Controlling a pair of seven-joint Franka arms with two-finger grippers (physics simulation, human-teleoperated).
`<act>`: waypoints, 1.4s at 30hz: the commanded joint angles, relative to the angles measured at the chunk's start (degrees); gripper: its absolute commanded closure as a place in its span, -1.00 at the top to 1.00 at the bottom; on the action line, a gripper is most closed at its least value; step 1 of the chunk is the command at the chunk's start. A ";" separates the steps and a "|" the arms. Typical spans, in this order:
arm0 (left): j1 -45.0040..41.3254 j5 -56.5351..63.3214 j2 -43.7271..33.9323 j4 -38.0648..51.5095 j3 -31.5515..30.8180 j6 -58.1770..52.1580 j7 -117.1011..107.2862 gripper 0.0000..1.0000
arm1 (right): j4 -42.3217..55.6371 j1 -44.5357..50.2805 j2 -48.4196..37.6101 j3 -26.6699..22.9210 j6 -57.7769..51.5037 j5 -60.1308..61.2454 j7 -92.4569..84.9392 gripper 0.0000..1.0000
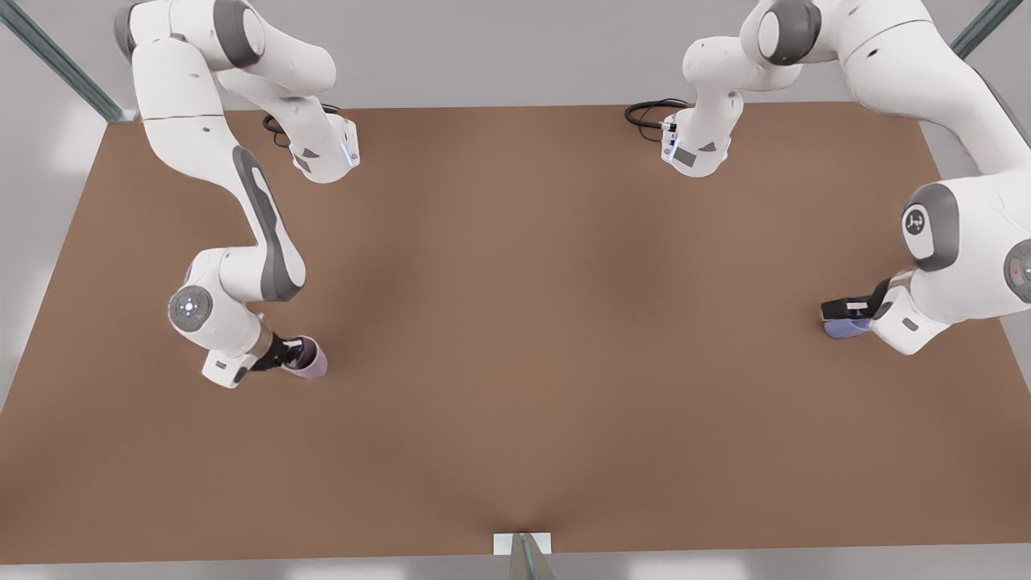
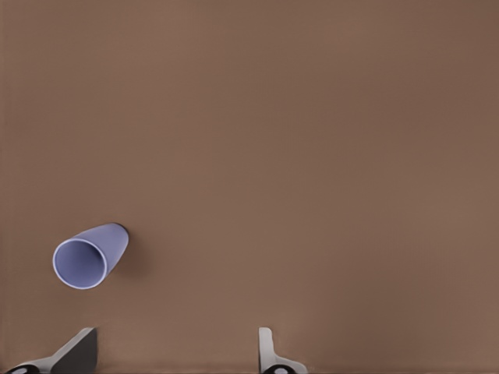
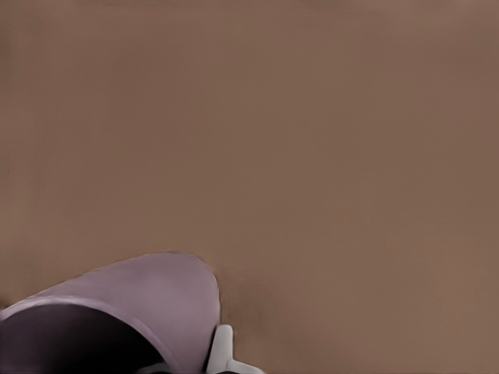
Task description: Stack the cups, with the pink cup at the bottom and the purple cup at the top
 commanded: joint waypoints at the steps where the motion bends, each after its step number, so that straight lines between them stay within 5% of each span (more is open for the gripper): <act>1: 0.05 0.30 -0.04 -0.74 1.72 0.84 18.16 1.00 | 2.82 2.42 -0.22 1.34 -8.55 0.14 13.49 -0.57; 6: 3.13 -0.40 1.89 -5.48 6.65 8.48 35.74 1.00 | 26.99 18.06 12.70 9.60 -11.98 0.41 49.79 -0.57; 12: 5.59 -0.67 -0.31 -21.57 8.23 25.80 46.55 1.00 | 58.81 37.40 37.75 4.42 -18.39 -2.41 70.45 -0.57; 17: 8.75 -0.75 1.10 -25.88 9.11 32.92 52.97 1.00 | 58.81 39.60 38.10 -1.21 -18.04 -2.41 72.21 -0.57; 25: 13.15 -3.83 6.37 -27.81 9.11 39.16 58.95 1.00 | 60.22 39.78 41.18 -1.12 -16.81 -2.32 72.56 -0.57; 29: 13.33 -5.76 9.45 -27.81 9.11 40.31 61.05 1.00 | 59.96 39.69 41.53 -1.12 -14.88 -2.32 73.97 -0.07; 34: 13.50 -6.90 11.91 -27.72 9.11 40.39 61.14 1.00 | 59.60 39.34 41.09 -0.95 -15.32 -2.32 73.80 -0.02; 35: 13.50 -8.66 12.35 -27.72 9.19 40.31 61.14 0.93 | 59.60 39.25 40.83 -0.95 -15.41 -2.32 73.80 -0.01; 36: 13.50 -9.10 12.44 -27.72 9.20 40.31 61.14 0.56 | 59.60 39.25 40.48 -0.86 -15.49 -2.23 73.80 0.08; 37: 13.50 -9.19 12.44 -27.72 9.11 39.96 61.32 0.39 | 59.25 39.25 39.60 -0.77 -15.76 -2.14 73.80 0.24; 42: 13.41 -9.19 12.44 -27.46 9.11 40.13 61.32 -0.23 | 56.36 38.99 35.82 -1.30 -15.58 -2.14 72.05 0.40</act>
